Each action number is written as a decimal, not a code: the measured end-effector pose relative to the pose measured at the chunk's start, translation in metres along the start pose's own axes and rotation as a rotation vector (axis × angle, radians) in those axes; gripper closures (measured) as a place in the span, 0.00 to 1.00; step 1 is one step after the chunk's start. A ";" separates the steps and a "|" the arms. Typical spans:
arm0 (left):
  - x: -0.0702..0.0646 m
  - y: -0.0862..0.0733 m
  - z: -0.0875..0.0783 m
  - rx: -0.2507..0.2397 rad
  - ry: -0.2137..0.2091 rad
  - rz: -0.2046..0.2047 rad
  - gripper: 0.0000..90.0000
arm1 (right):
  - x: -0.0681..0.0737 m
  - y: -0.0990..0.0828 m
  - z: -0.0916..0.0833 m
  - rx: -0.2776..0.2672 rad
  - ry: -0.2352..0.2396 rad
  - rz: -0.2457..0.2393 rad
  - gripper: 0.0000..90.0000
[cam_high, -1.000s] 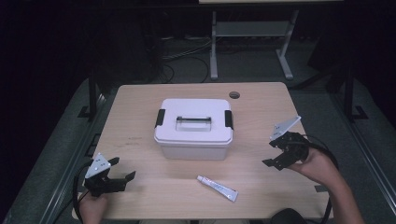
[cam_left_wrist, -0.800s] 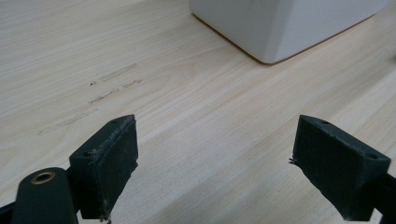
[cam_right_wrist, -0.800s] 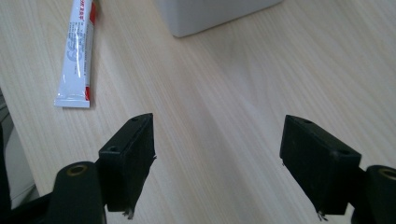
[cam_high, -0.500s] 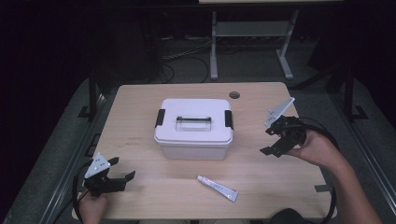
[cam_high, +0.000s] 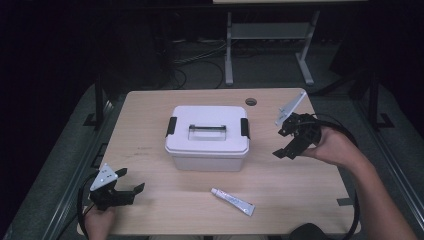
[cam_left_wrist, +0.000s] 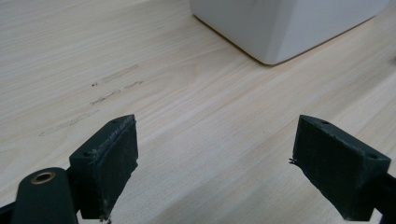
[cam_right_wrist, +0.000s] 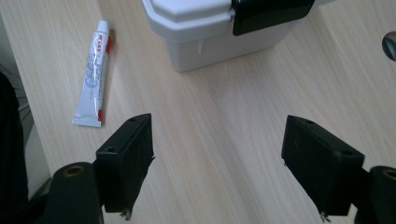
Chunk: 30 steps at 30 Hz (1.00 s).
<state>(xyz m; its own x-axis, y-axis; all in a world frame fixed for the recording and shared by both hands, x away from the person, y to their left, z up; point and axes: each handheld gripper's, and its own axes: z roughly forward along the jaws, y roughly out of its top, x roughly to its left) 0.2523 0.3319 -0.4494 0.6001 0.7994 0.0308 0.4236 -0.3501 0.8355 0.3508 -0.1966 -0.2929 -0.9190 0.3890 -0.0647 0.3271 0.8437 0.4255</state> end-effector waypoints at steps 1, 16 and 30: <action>0.000 0.000 0.000 0.001 0.000 0.001 0.15 | 0.000 0.005 0.000 0.009 0.000 -0.010 0.27; 0.001 0.000 -0.001 -0.005 0.000 0.002 0.15 | -0.002 0.042 0.005 0.037 0.019 -0.072 0.28; 0.001 0.000 -0.002 -0.007 -0.001 0.002 0.15 | -0.002 0.079 0.011 0.050 0.033 -0.138 0.30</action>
<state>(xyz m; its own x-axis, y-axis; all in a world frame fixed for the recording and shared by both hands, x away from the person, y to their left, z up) 0.2521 0.3336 -0.4482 0.6012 0.7984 0.0321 0.4177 -0.3482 0.8392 0.3810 -0.1268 -0.2697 -0.9626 0.2559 -0.0892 0.2067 0.9061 0.3692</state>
